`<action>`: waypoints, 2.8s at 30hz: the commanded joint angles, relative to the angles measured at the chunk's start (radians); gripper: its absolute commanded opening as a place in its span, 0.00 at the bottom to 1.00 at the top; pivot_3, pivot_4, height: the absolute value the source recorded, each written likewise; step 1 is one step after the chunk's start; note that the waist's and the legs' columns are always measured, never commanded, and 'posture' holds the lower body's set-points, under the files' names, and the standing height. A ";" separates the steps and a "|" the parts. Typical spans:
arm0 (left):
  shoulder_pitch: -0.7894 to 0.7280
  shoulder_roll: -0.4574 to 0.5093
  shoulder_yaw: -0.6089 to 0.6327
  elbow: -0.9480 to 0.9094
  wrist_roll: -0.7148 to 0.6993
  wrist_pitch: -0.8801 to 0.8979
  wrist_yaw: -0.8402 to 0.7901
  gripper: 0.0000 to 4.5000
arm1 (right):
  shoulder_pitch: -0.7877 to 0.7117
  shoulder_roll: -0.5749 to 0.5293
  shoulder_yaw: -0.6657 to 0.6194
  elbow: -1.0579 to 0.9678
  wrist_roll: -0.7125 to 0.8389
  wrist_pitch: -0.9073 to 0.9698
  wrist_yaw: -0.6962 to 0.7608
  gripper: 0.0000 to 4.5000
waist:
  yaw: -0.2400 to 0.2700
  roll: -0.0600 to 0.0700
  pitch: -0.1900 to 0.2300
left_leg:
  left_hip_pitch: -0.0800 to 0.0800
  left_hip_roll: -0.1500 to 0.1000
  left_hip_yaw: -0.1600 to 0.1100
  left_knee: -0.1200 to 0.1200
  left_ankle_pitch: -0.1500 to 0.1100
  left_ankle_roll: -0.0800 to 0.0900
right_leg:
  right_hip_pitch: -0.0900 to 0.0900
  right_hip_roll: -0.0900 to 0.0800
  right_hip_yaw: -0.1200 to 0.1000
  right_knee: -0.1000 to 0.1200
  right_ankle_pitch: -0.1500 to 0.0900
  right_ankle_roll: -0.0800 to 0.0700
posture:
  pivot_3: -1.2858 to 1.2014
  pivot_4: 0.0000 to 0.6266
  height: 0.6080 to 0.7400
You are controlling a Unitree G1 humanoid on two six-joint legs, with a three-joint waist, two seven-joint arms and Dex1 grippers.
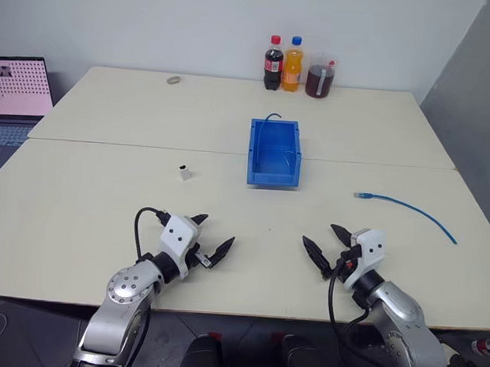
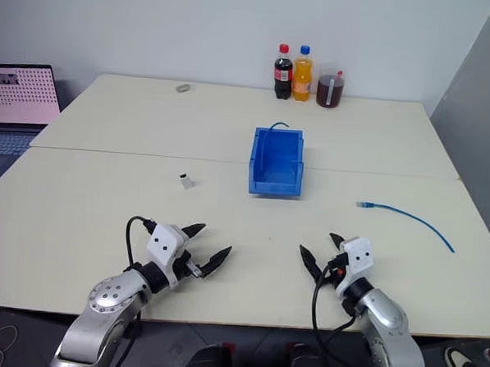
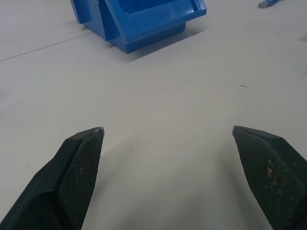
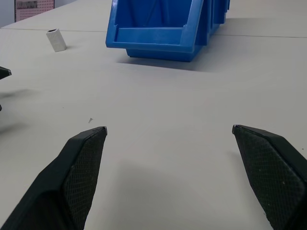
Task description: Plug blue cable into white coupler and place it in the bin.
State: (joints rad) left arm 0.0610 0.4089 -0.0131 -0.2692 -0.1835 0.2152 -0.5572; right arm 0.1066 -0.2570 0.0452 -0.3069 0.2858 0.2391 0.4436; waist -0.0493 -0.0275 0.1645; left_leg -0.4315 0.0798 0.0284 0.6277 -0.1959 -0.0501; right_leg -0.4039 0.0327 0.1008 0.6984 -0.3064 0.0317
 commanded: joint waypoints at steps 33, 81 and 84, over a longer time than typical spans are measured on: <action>-0.048 0.024 0.025 -0.023 -0.135 -0.035 -0.125 1.00 | -0.039 -0.022 -0.037 0.010 -0.016 -0.037 0.005 0.99 | 0.001 0.000 0.000 | 0.000 0.000 0.000 0.000 0.000 0.000 | 0.000 0.000 0.000 0.000 0.000 0.000 | 0.52 0.24 1.00; -0.396 0.035 -0.265 -0.074 -0.176 0.212 -0.375 1.00 | -0.906 -0.634 -0.073 1.467 -0.284 -0.094 0.549 0.07 | -0.009 0.003 0.001 | 0.014 -0.003 0.002 0.001 0.000 0.001 | 0.018 -0.001 0.003 -0.005 0.003 -0.001 | 0.52 0.24 1.00; -0.394 0.044 -0.264 -0.077 -0.181 0.219 -0.387 1.00 | -0.902 -0.640 -0.070 1.454 -0.288 -0.128 0.563 0.01 | -0.009 0.003 0.001 | 0.014 -0.003 0.002 0.001 0.000 0.001 | 0.018 -0.001 0.003 -0.005 0.003 0.000 | 0.52 0.24 1.00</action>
State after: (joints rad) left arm -0.3305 0.4478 -0.2795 -0.3056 -0.3438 0.4332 -0.9317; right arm -0.7996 -0.8650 -0.0210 1.1698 0.0122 0.1403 0.9848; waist -0.0582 -0.0247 0.1657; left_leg -0.4171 0.0769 0.0303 0.6291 -0.1954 -0.0488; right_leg -0.3856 0.0318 0.1042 0.6930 -0.3036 0.0314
